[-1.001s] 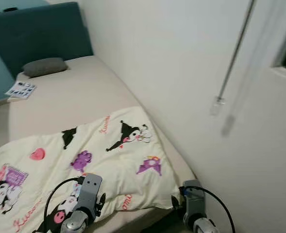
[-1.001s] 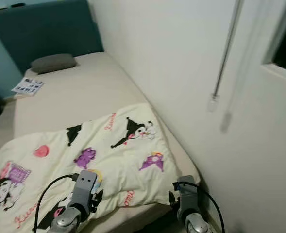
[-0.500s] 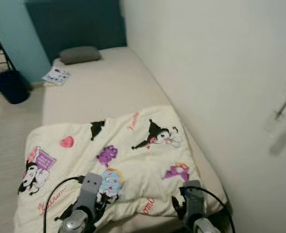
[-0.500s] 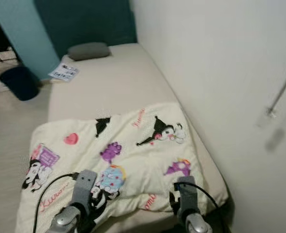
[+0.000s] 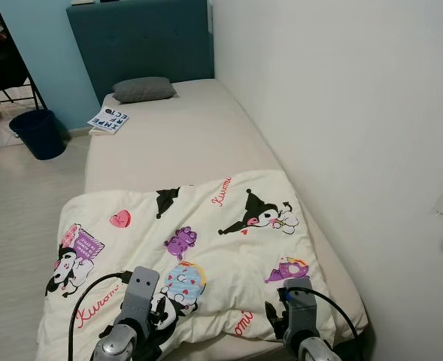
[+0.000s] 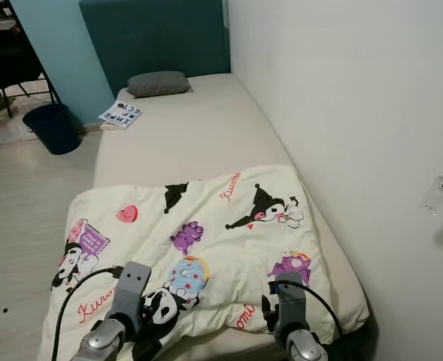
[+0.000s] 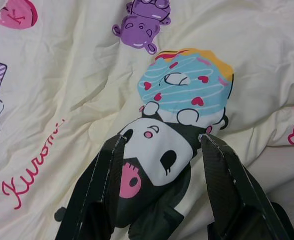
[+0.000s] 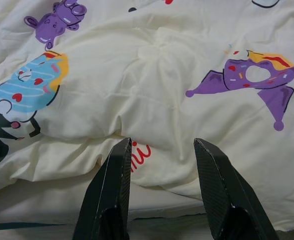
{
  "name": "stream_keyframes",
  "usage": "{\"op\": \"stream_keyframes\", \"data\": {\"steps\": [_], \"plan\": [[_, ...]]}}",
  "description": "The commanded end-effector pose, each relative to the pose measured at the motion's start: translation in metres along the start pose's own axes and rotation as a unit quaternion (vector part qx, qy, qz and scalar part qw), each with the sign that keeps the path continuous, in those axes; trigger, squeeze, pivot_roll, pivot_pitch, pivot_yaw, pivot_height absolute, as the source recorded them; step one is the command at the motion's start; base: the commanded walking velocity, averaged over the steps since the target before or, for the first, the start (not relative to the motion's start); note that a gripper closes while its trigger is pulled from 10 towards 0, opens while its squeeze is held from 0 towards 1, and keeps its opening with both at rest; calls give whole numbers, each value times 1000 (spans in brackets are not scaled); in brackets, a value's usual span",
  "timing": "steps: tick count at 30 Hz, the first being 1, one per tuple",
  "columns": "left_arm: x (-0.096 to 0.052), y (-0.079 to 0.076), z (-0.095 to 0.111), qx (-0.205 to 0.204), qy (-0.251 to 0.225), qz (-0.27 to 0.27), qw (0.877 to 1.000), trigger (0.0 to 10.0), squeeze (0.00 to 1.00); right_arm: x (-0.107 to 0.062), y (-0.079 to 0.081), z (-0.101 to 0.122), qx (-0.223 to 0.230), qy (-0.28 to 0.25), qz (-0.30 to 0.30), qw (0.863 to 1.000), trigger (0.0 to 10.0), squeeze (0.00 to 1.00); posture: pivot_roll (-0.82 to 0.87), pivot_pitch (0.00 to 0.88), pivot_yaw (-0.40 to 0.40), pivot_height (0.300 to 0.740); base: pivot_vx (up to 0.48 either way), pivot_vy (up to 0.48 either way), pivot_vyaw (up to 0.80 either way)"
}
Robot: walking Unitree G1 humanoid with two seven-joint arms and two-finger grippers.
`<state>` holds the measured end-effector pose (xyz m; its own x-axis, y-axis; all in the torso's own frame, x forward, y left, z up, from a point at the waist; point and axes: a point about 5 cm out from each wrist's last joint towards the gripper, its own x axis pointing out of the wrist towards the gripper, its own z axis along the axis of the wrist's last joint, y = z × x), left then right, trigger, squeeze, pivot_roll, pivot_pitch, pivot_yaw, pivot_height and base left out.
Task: Clean up the room
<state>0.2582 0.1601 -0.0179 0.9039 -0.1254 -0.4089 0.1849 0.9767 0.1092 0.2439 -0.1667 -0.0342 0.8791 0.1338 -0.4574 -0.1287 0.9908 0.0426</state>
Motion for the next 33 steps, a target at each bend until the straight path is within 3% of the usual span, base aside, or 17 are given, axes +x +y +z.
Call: {"op": "stream_keyframes", "data": {"steps": [1, 7, 23, 33], "plan": [[-1, 0, -4, 5, 8, -3, 1000, 10000, 0, -3, 2, -7, 11, 11, -3, 1000, 10000, 0, 44, 83, 38, 734, 0, -454, 0], [-1, 0, -4, 4, 11, 1, 1000, 10000, 0, -3, 1, -7, 11, 11, -3, 1000, 10000, 0, 42, 83, 37, 734, 0, -478, 0], [-2, 2, -5, -22, 9, 27, 999, 10000, 0, -1, 4, -5, -17, 15, 18, 1000, 10000, 0, 40, 93, 24, 734, 0, 0, 0], [-3, 4, -6, -24, 9, 28, 999, 10000, 0, -1, 8, -6, -13, 15, 24, 1000, 10000, 0, 44, 99, 24, 734, 0, 0, 790]]}}
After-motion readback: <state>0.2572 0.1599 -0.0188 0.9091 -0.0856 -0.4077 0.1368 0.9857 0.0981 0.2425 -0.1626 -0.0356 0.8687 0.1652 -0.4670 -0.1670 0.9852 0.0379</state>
